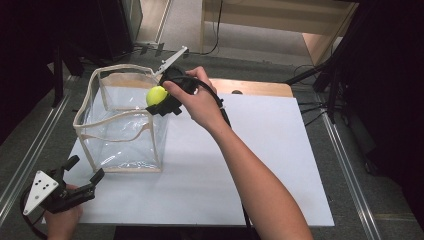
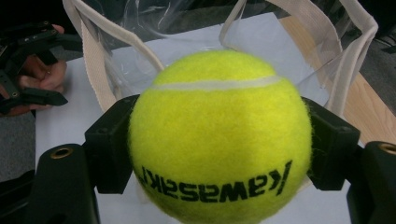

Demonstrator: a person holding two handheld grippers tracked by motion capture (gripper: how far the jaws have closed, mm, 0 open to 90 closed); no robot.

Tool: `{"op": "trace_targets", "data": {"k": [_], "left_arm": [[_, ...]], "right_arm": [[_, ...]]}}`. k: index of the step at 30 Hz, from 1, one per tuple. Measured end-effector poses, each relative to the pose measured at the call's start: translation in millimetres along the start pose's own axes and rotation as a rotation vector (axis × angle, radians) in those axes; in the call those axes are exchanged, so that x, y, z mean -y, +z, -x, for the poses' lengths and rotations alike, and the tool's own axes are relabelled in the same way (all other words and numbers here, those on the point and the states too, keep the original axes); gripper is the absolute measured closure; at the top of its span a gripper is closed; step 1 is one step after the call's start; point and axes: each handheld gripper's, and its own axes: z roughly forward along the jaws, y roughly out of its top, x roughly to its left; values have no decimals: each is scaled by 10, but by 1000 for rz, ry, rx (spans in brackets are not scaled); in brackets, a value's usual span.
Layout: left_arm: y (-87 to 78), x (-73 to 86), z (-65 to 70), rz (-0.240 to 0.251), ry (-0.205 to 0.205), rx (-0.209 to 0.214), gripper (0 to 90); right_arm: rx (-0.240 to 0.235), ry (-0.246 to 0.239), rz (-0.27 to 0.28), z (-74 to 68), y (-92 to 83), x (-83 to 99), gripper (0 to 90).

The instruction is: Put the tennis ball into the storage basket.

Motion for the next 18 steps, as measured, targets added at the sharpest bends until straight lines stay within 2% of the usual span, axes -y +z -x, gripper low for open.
{"op": "trace_targets", "data": {"k": [12, 18], "left_arm": [[0, 1, 0, 1, 1, 1, 104], [2, 1, 3, 3, -2, 2, 104]], "right_arm": [[12, 36, -5, 42, 124, -82, 227], [54, 64, -25, 39, 198, -111, 228]]}}
